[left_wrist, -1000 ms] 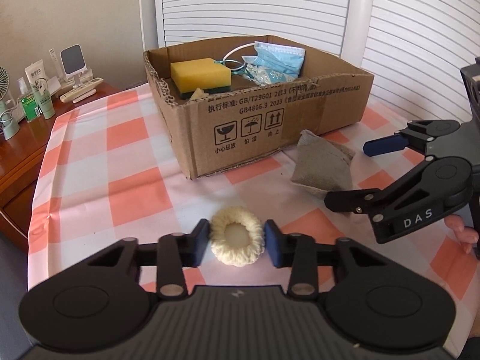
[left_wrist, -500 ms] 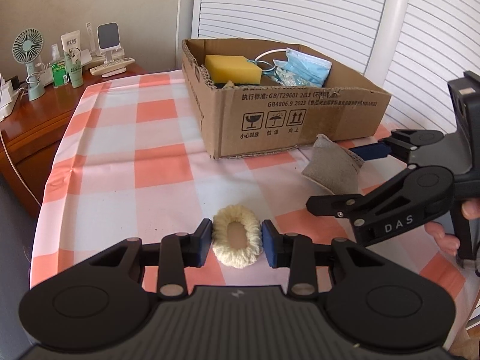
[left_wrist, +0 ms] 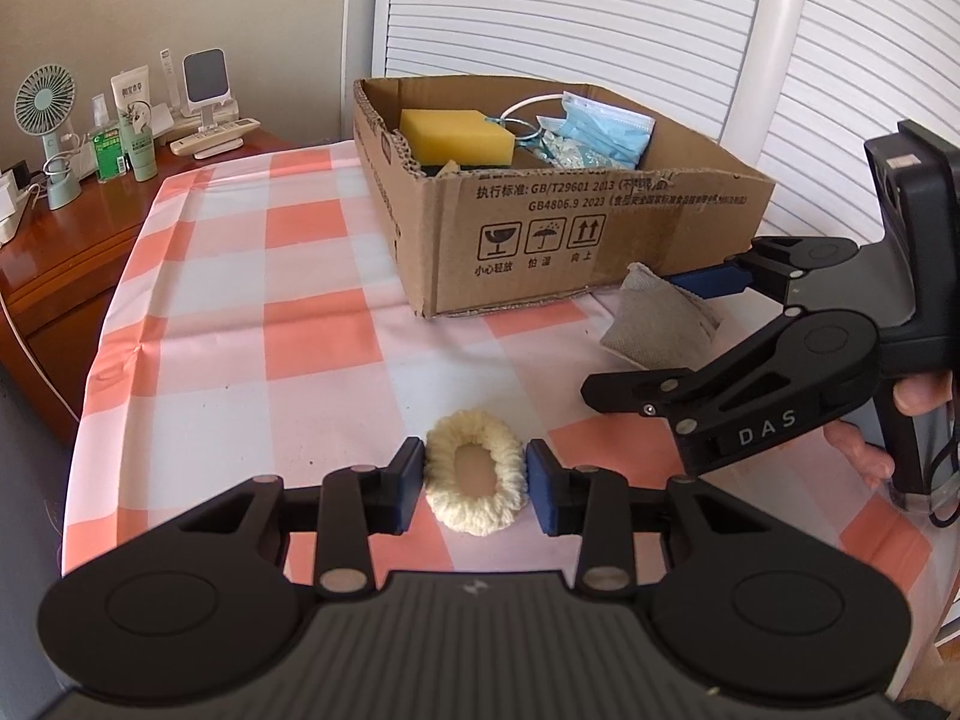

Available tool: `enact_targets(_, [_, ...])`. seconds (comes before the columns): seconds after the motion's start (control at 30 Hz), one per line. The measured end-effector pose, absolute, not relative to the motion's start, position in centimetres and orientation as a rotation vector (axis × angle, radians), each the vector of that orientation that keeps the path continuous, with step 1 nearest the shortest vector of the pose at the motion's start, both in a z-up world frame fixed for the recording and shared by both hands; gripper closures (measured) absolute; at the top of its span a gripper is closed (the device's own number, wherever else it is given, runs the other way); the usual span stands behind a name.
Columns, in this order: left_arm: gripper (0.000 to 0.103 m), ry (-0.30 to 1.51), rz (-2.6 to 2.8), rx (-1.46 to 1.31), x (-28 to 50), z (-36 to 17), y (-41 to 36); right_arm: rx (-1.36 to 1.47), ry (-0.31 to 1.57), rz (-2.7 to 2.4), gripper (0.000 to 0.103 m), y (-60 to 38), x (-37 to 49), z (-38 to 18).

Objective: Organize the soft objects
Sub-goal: 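Close the left gripper on the scrunchie while the right gripper grasps the grey sachet, then carry the scrunchie into the box and open the left gripper while the right tool drops the sachet in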

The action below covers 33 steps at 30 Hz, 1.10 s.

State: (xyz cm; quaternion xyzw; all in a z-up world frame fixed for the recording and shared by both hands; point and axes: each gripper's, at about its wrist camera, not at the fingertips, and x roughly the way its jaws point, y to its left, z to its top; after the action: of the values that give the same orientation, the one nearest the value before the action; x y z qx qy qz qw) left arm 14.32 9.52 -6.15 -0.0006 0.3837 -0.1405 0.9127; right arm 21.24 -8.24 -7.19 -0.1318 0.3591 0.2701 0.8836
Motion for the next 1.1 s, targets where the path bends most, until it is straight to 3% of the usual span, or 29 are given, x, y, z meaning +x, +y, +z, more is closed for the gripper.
enact_targets(0.3, [0.066, 0.795, -0.306, 0.022, 14.5, -6.1, 9.4, -0.29, 0.758, 0.598, 0.002, -8.1, 20.3, -7.0])
enact_targets(0.73, [0.066, 0.806, -0.32, 0.042, 14.5, -6.1, 9.6, -0.292, 0.763, 0.566, 0.035, -8.2, 19.7, -6.0])
enact_targets(1.1, [0.068, 0.819, -0.33, 0.051, 13.8, -5.3, 9.9, -0.278, 0.753, 0.564, 0.046, -9.3, 18.2, -4.0])
